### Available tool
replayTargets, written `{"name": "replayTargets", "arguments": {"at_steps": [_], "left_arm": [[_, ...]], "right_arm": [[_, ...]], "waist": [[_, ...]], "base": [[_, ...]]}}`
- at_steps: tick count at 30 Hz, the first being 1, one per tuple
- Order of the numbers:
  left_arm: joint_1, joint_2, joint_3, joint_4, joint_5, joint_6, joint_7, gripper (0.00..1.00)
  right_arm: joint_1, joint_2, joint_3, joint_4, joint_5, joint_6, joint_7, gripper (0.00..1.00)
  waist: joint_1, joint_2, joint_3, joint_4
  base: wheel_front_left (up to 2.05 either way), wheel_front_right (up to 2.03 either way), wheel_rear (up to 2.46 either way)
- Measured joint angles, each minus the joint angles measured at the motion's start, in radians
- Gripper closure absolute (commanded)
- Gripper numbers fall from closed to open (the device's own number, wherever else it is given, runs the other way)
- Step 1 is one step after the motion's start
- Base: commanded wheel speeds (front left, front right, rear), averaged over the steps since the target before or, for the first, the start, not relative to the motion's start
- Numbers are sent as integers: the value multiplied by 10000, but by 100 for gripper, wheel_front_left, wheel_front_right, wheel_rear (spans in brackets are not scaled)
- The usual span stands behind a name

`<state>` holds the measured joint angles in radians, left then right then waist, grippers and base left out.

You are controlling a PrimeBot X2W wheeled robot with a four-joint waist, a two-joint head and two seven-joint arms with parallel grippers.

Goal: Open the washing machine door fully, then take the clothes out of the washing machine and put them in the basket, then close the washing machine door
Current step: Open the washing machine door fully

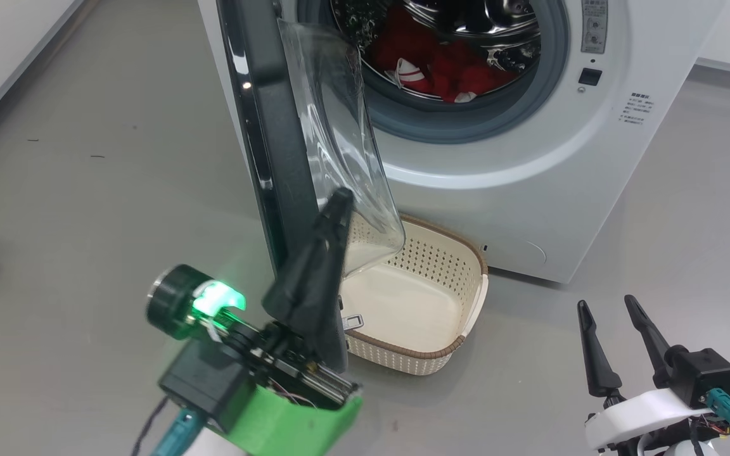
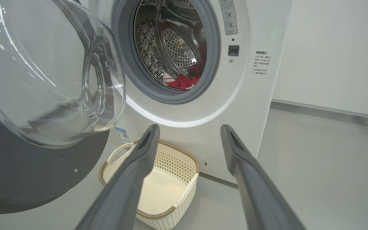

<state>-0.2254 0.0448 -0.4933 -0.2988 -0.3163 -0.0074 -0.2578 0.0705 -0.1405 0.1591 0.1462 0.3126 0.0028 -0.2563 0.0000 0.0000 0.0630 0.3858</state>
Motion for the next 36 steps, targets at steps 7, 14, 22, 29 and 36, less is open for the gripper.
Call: {"name": "replayTargets", "arguments": {"at_steps": [7, 14, 22, 29, 36], "left_arm": [[593, 17, -1505, 543, -198, -608, 677, 100], [1140, 36, -1944, 1409, -355, -606, 1536, 100], [1357, 44, -1463, 2044, -433, -207, 1733, 100], [1385, 42, -1131, 2397, -433, 138, 1779, 100], [1440, 42, -1026, 2625, -433, 305, 1835, 100]], "right_arm": [[-18, 17, -111, 46, -90, 65, 0, 0], [-57, 65, -190, 58, -163, 138, 0, 0], [-111, 107, -332, 71, -232, 174, 0, 0], [-212, 153, -368, 134, -324, 313, 0, 0], [-212, 230, -481, 226, -326, 395, 0, 0]], "waist": [[0, 0, 97, -117], [0, 0, 189, -179], [0, 0, 265, -201], [0, 0, 272, -184], [0, 0, 194, -142]], "base": [[0, 0, 0], [0, 0, 0], [0, 0, 0], [0, 0, 0], [0, 0, 0]]}}
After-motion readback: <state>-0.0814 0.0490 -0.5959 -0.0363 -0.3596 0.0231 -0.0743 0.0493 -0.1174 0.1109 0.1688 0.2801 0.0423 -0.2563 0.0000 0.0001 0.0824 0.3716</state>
